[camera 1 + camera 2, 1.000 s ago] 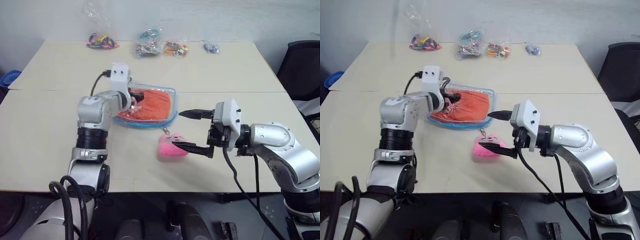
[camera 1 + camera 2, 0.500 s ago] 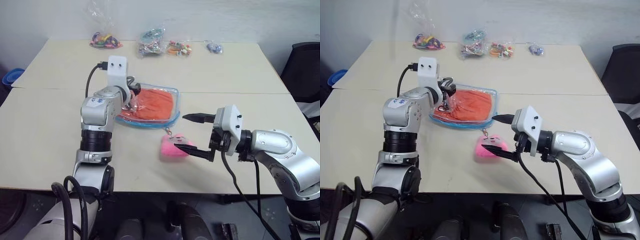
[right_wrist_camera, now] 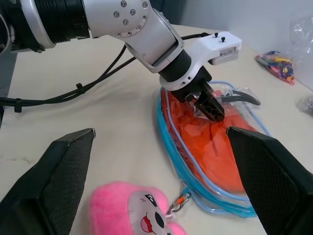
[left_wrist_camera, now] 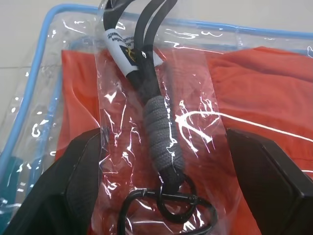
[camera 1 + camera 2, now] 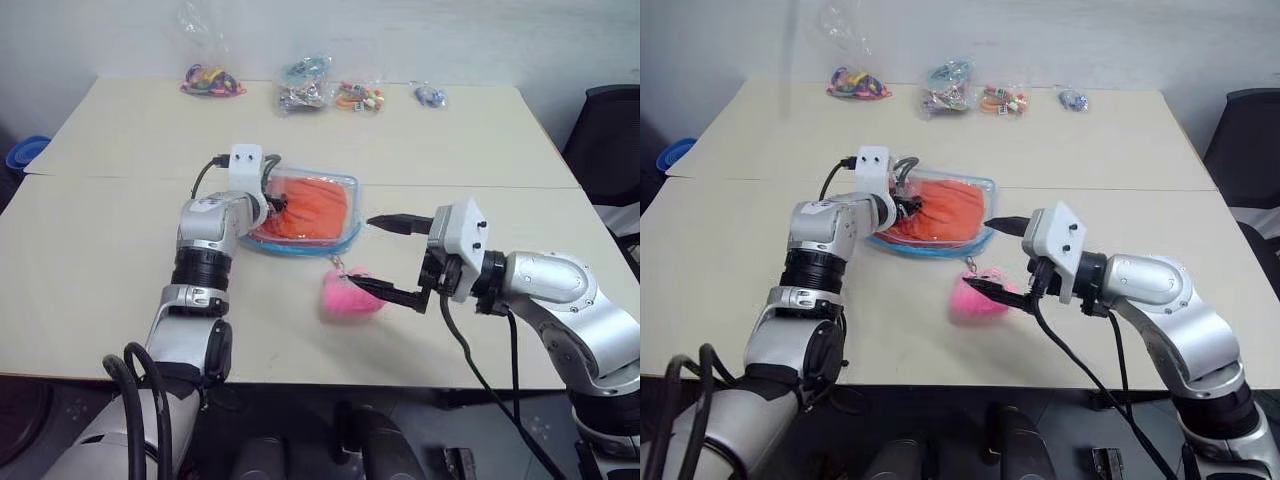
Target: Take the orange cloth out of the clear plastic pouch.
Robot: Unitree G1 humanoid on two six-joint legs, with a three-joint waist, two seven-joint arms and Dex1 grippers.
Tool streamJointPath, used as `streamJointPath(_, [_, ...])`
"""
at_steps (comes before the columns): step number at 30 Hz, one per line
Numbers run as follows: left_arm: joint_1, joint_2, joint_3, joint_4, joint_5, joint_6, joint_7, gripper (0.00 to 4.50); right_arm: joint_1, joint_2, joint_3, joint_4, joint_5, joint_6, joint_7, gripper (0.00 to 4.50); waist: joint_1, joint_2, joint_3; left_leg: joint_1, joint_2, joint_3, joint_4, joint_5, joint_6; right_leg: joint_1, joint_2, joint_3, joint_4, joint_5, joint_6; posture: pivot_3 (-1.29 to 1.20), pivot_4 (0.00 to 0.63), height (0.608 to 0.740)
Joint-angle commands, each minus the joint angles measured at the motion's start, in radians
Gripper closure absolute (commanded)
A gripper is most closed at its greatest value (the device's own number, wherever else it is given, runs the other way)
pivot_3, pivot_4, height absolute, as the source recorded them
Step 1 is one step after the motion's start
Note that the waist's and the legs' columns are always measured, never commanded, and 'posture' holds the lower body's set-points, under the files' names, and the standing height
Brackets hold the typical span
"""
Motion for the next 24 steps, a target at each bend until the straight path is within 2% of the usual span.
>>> streamJointPath(1, [-0.017, 0.002, 0.001, 0.015, -0.008, -0.014, -0.029, 1.33, -0.002, -0.001, -0.033, -0.020, -0.007, -0.025, -0.010, 0.00, 0.000, 0.000, 0.000, 0.000, 0.000, 0.000, 0.000, 0.000, 0.000, 0.000, 0.000, 0.000, 0.000, 0.000, 0.000, 0.00, 0.150, 0.740])
streamJointPath(7, [0.000, -0.003, -0.007, -0.022, -0.003, -0.008, -0.036, 3.17, 0.004, 0.000, -0.038, -0.020, -0.011, -0.029, -0.014, 0.00, 0.001, 0.000, 0.000, 0.000, 0.000, 0.000, 0.000, 0.000, 0.000, 0.000, 0.000, 0.000, 0.000, 0.000, 0.000, 0.00, 0.150, 0.740])
streamJointPath(11, [0.021, 0.037, 0.009, -0.129, -0.001, 0.043, -0.029, 4.33, 0.000, 0.001, -0.030, -0.018, -0.011, -0.031, -0.011, 0.00, -0.001, 0.000, 0.000, 0.000, 0.000, 0.000, 0.000, 0.000, 0.000, 0.000, 0.000, 0.000, 0.000, 0.000, 0.000, 0.00, 0.150, 0.740])
streamJointPath(13, [0.037, 0.069, 0.030, -0.198, -0.002, 0.071, -0.026, 4.40, -0.005, 0.002, -0.026, -0.015, -0.010, -0.033, -0.007, 0.00, -0.007, 0.000, 0.000, 0.000, 0.000, 0.000, 0.000, 0.000, 0.000, 0.000, 0.000, 0.000, 0.000, 0.000, 0.000, 0.00, 0.150, 0.740])
streamJointPath(18, [0.162, 0.288, 0.190, -0.386, 0.016, 0.133, -0.005, 4.40, -0.027, 0.002, -0.011, 0.012, -0.008, -0.047, 0.024, 0.00, -0.038, 0.000, 0.000, 0.000, 0.003, 0.002, -0.002, 0.000, -0.002, 0.000, 0.002, 0.001, 0.002, -0.001, -0.001, 0.00, 0.150, 0.740])
streamJointPath(21, [0.282, 0.412, 0.331, -0.458, -0.008, 0.160, -0.027, 4.40, -0.046, 0.004, 0.001, 0.036, -0.008, -0.058, 0.053, 0.00, -0.050, 0.000, 0.000, 0.003, 0.004, 0.002, -0.002, 0.000, -0.003, -0.001, 0.002, 0.000, 0.003, -0.002, -0.003, 0.00, 0.150, 0.740])
streamJointPath(24, [0.469, 0.526, 0.480, -0.488, -0.028, 0.155, -0.090, 4.40, -0.072, 0.013, 0.018, 0.067, -0.010, -0.072, 0.086, 0.00, -0.050, 0.000, 0.000, 0.002, 0.004, 0.000, -0.002, 0.000, -0.003, -0.002, 0.001, -0.001, 0.003, -0.002, -0.004, 0.00, 0.150, 0.740])
